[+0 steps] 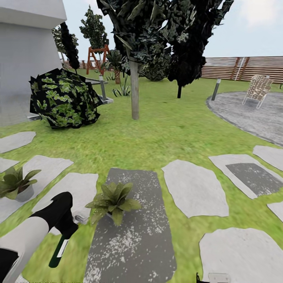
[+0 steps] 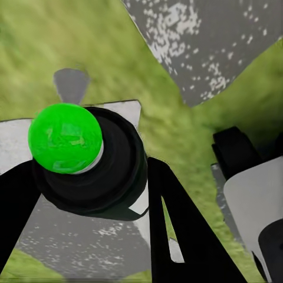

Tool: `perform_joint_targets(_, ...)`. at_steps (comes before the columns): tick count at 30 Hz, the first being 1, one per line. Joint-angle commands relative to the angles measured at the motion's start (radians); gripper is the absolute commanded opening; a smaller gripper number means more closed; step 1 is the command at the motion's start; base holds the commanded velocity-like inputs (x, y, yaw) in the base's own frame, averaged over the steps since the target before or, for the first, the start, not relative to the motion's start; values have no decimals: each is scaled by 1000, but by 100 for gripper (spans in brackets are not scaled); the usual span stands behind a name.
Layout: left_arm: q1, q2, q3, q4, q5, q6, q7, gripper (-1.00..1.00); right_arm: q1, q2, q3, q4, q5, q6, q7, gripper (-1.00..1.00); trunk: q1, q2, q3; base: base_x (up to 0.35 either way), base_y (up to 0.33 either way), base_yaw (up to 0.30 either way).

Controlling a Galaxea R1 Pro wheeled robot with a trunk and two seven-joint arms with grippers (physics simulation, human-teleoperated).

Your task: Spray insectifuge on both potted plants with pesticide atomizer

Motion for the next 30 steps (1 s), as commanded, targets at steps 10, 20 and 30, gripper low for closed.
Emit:
perform_joint_targets(10,0,9,-3,6,-9,5,-9,-100,0,0,9,0,-10,-3,-1,100,0,0,-1,37,-8,9)
perform_joint_targets(20,0,9,-8,6,-9,5,-8,-100,0,0,9,0,-10,-3,-1,100,0,0,-1,123,-180,0)
perform_joint_targets(30,0,8,-4,3,-9,6,-8,-100,0,0,9,0,-10,-3,-1,100,0,0,-1,29,-271,206)
